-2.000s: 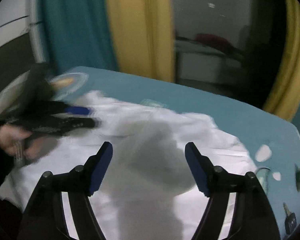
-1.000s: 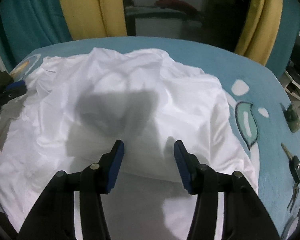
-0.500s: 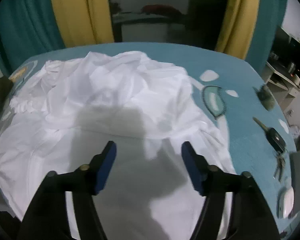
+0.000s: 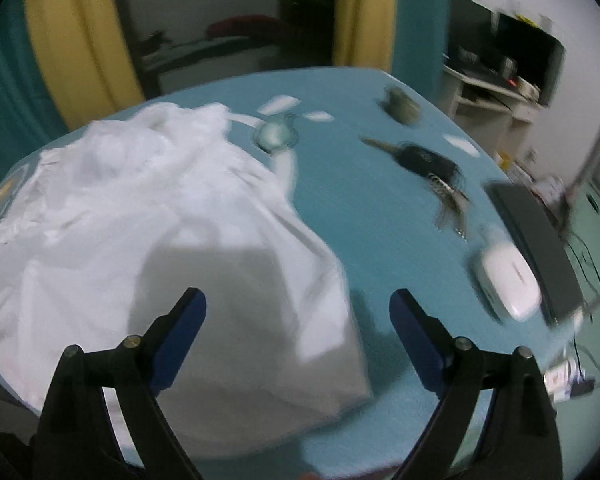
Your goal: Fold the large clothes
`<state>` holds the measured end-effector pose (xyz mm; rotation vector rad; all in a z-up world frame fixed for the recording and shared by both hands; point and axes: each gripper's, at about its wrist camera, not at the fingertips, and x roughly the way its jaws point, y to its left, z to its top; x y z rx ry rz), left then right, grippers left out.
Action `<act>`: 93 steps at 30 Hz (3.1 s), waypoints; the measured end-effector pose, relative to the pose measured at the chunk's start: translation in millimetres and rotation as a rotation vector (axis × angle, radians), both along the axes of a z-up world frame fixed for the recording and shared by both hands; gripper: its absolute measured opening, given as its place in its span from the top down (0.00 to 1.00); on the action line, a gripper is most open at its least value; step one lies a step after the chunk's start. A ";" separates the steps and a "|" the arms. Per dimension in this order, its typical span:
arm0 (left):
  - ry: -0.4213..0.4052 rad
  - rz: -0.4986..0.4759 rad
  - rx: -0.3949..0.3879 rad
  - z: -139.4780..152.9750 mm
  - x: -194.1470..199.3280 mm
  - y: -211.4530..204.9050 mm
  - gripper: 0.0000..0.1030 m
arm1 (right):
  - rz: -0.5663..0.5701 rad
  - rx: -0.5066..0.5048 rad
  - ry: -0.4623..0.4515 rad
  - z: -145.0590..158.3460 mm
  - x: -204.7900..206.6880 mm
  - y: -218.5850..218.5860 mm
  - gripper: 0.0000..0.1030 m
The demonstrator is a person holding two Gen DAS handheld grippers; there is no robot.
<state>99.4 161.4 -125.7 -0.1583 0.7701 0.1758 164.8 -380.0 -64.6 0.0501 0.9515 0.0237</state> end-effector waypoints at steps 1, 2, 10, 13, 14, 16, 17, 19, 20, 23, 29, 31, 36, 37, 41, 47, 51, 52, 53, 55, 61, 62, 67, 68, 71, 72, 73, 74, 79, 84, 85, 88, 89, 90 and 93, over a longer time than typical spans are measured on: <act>0.008 0.002 0.016 -2.7 -4.2 -0.9 0.37 | -0.011 0.005 0.007 -2.2 -4.1 -6.0 0.10; 0.015 0.005 0.037 -5.2 -8.8 -2.5 0.37 | -0.020 0.009 0.014 -4.1 -9.7 -11.4 0.10; 0.033 0.024 0.109 -12.5 -29.1 -7.8 0.37 | 0.004 0.013 0.049 -17.0 -33.1 -15.1 0.10; 0.031 0.024 0.097 -11.4 -32.6 -5.9 0.37 | 0.017 0.015 0.035 -18.2 -34.5 -13.5 0.13; 0.030 0.021 0.103 -10.7 -34.5 -5.7 0.37 | 0.018 0.013 0.030 -18.5 -34.2 -12.7 0.15; 0.025 0.020 0.113 -9.9 -37.3 -5.8 0.37 | 0.013 0.004 0.016 -19.1 -33.9 -12.0 0.20; 0.025 0.015 0.116 -9.8 -38.7 -5.2 0.37 | 0.010 -0.001 0.009 -19.1 -34.1 -11.5 0.25; 0.041 0.005 0.109 -13.4 -36.9 -3.3 0.37 | 0.010 -0.013 -0.013 -19.0 -34.8 -10.4 0.38; 0.030 0.003 0.102 -13.7 -37.9 -1.9 0.37 | 0.010 -0.022 -0.023 -18.6 -35.2 -9.5 0.47; 0.025 0.005 0.098 -14.2 -38.0 -0.7 0.35 | 0.038 -0.022 -0.050 -17.3 -37.6 -5.3 0.85; 0.045 0.018 0.128 -12.5 -33.9 -1.7 0.35 | 0.066 -0.008 -0.064 -13.7 -44.5 -2.6 0.96; 0.033 0.020 0.099 -14.4 -34.2 2.1 0.35 | 0.060 0.011 -0.076 -10.5 -46.3 -5.8 0.96; 0.034 -0.055 0.090 -13.8 -34.8 -3.5 0.45 | 0.075 0.023 -0.117 2.4 -49.3 -4.3 0.96; 0.034 -0.071 0.088 -13.2 -35.3 -5.1 0.49 | 0.084 0.022 -0.131 5.9 -50.2 -2.3 0.96; 0.030 -0.133 0.001 -10.3 -37.2 -8.9 0.92 | 0.088 0.018 -0.168 15.5 -52.5 -1.2 0.96; -0.087 -0.146 -0.039 23.1 -45.2 -13.1 0.94 | 0.085 0.014 -0.221 33.6 -52.2 -5.7 0.96; -0.171 -0.137 -0.015 55.9 -45.8 -10.7 0.94 | 0.088 0.005 -0.266 50.3 -48.6 -5.4 0.97; -0.191 -0.137 -0.005 64.0 -45.0 -10.6 0.94 | 0.089 0.011 -0.278 54.7 -47.0 -6.1 0.97; -0.208 -0.138 0.003 70.9 -44.0 -10.5 0.94 | 0.090 0.018 -0.286 57.7 -45.8 -6.5 0.97; -0.232 -0.138 0.012 80.4 -41.2 -9.0 0.94 | 0.093 0.040 -0.303 61.1 -41.0 -9.5 0.97; -0.274 -0.146 0.036 99.6 -22.4 -2.9 0.94 | 0.071 0.091 -0.332 66.5 -22.3 -17.4 0.97; -0.282 -0.145 0.041 102.1 -18.0 -1.1 0.94 | 0.072 0.090 -0.339 68.4 -19.5 -17.3 0.97; -0.312 -0.140 0.048 111.4 -1.0 7.5 0.94 | 0.071 0.091 -0.362 78.1 1.1 -16.6 0.97; -0.319 -0.137 0.051 113.4 2.0 9.3 0.94 | 0.072 0.091 -0.366 80.2 4.9 -15.9 0.97; -0.340 -0.130 0.063 120.4 15.7 14.2 0.94 | 0.076 0.078 -0.377 87.3 20.6 -11.9 0.97; -0.344 -0.126 0.072 123.5 20.1 15.4 0.94 | 0.077 0.075 -0.380 90.1 28.0 -11.1 0.97; -0.348 -0.124 0.083 126.1 25.2 15.9 0.94 | 0.076 0.077 -0.380 91.8 35.1 -10.5 0.97; -0.351 -0.123 0.098 129.5 32.9 16.1 0.94 | 0.075 0.080 -0.379 93.0 41.6 -10.4 0.97; -0.350 -0.133 0.119 133.1 74.9 20.1 0.94 | 0.072 0.099 -0.374 89.7 84.1 -6.2 0.97; -0.334 -0.141 0.089 124.7 123.6 29.8 0.94 | 0.054 0.157 -0.327 73.5 135.0 -7.9 0.97; -0.327 -0.138 0.070 122.1 134.9 33.1 0.94 | 0.051 0.169 -0.319 71.2 143.0 -7.8 0.97; -0.313 -0.129 0.045 114.8 162.2 39.5 0.94 | 0.046 0.188 -0.290 64.7 167.5 -4.8 0.97; -0.305 -0.121 0.039 111.0 172.8 41.8 0.94 | 0.048 0.186 -0.277 62.0 177.5 -3.0 0.97; -0.300 -0.118 0.036 109.1 179.2 42.2 0.94 | 0.047 0.184 -0.268 59.8 183.8 -1.5 0.97; -0.263 -0.095 0.011 95.9 210.2 48.1 0.94 | 0.023 0.180 -0.223 49.5 208.7 3.8 0.97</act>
